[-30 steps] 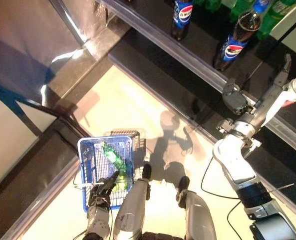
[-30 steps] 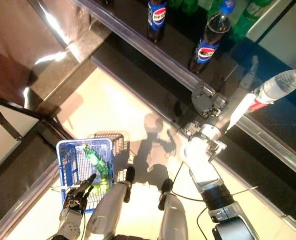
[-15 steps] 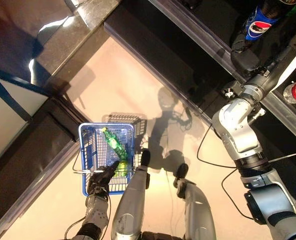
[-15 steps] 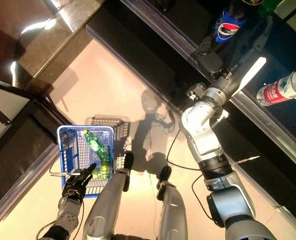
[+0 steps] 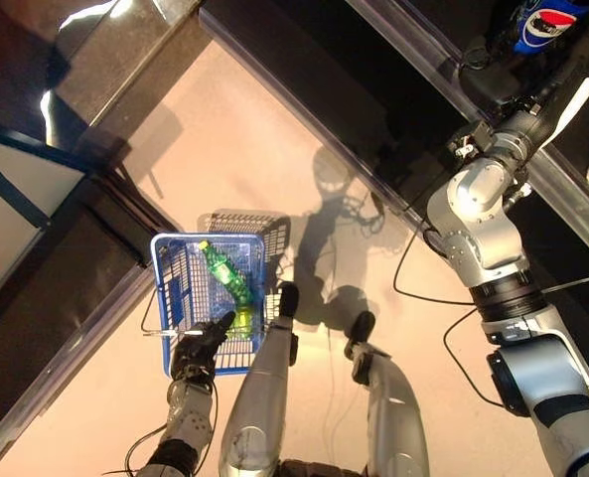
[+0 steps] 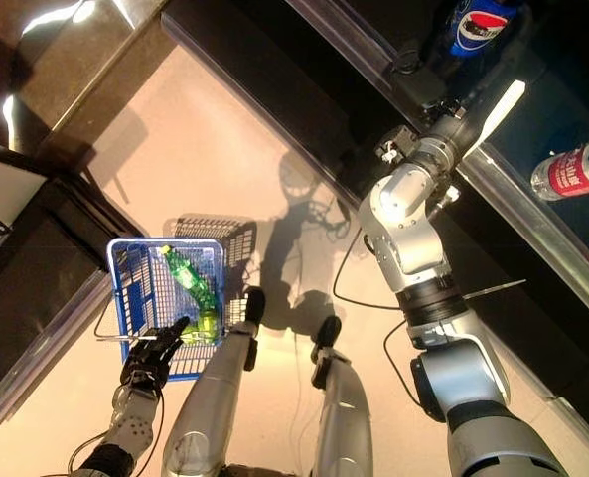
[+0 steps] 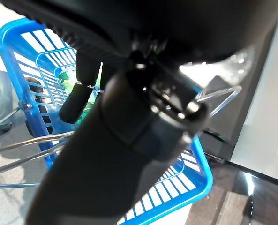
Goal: Pick up the drink and place into the basket.
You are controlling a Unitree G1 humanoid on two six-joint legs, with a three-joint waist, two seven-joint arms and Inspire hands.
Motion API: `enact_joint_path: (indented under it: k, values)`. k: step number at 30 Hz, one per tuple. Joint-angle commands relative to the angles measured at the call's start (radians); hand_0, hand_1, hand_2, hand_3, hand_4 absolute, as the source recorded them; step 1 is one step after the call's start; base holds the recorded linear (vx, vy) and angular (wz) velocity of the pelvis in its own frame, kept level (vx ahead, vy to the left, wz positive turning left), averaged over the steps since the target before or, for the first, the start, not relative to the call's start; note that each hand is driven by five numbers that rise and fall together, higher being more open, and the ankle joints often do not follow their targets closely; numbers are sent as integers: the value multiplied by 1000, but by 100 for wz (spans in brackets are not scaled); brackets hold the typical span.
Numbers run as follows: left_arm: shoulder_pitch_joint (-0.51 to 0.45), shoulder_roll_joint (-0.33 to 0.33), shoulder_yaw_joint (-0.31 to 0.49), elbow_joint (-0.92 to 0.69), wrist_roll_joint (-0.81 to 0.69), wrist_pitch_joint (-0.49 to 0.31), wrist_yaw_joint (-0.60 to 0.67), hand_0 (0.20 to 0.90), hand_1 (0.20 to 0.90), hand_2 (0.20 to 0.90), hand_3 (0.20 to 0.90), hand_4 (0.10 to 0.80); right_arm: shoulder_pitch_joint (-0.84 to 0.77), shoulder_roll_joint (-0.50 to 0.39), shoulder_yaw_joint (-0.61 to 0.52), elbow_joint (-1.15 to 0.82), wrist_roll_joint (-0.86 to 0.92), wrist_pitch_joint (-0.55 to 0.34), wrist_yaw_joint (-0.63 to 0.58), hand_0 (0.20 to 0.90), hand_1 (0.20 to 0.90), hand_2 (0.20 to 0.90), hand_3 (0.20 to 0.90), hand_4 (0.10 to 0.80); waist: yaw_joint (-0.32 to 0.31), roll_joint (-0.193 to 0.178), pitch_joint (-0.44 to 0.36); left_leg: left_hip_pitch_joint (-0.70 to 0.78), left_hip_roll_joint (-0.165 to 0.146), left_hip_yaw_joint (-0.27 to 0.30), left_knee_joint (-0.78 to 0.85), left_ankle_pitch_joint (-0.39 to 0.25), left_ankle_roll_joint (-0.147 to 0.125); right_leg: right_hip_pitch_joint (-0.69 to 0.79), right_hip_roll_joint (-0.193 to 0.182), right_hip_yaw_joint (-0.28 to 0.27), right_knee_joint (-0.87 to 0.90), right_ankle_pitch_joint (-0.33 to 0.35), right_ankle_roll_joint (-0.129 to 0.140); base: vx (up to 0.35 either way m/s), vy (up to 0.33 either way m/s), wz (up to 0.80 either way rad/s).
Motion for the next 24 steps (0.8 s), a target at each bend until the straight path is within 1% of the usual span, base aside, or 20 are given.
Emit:
enact_joint_path:
  k: [1,7,10,14,15,16,17,18,19,21,24]
  values:
    - [121,47,-50,-119,6,-80,-30,300,300,300,200,100,-126,-124,-58,-56,10,-67,53,900,900,900,900,800,-1,27,-21,-47,-40,-23,90,-67,9,-12,-12,-11,-64,91,9,38,7,-1]
    - [134,62,-47,-126,-10,-71,-29,300,300,300,200,100,-171,-151,-57,-55,45,-46,85,900,900,900,900,800,-1,34,-21,-73,-48,-23,82,-61,15,-56,-14,-1,-54,96,14,26,30,-5]
    - [140,60,-47,-128,-16,-68,-38,300,300,300,200,100,-192,-166,-50,-35,71,-59,102,900,900,900,900,800,-1,38,-21,-82,-50,-20,80,-59,14,-68,-15,0,-52,97,14,21,33,-6]
    - [152,74,-56,-149,-23,-61,-39,300,300,300,200,100,-229,-201,-42,-7,115,-64,127,900,900,900,900,800,3,42,-21,-110,-56,-21,92,-61,15,-95,-16,-3,-41,99,15,22,0,0]
    - [165,76,-59,-151,-21,-58,-40,300,300,300,200,100,-225,-203,-37,-1,127,-65,129,900,900,900,900,800,7,45,-21,-88,-56,-28,98,-88,10,-78,-12,7,-30,77,24,92,-6,2]
    - [168,83,-60,-158,-22,-56,-41,300,300,300,200,100,-239,-212,-31,6,157,-71,134,900,900,900,900,800,9,45,-21,-97,-57,-30,102,-89,10,-86,-12,5,-27,78,25,9,-6,3]
    - [161,88,-56,-164,-24,-55,-41,300,300,300,200,100,-259,-221,-31,12,159,-70,139,900,900,900,900,800,9,43,-21,-129,-58,-25,101,-64,15,-114,-15,-7,-34,101,17,-11,-6,4]
    - [169,94,-57,-167,-27,-51,-40,300,300,300,200,100,-266,-227,-25,17,162,-67,144,900,900,900,900,800,11,45,-21,-116,-59,-32,106,-84,12,-106,-11,1,-23,84,24,0,0,0]
    - [177,103,-58,-173,-31,-48,-39,300,300,300,200,100,-278,-235,-17,17,166,-59,143,900,900,900,900,800,13,46,-21,-118,-60,-34,110,-90,14,-111,-9,3,-12,79,26,88,-2,-1]
    - [186,110,-52,-177,-36,-46,-54,300,300,300,200,100,-311,-255,3,36,187,-63,141,900,900,900,900,800,18,49,-21,-127,-63,-37,113,-90,17,-125,-8,2,-4,80,27,0,0,0]
    - [198,127,-42,-188,-55,-39,-69,300,300,300,200,100,-368,-276,37,87,240,-75,171,900,900,900,900,800,28,51,-21,-123,-64,-37,109,-89,16,-120,-9,-3,-13,78,27,0,0,0]
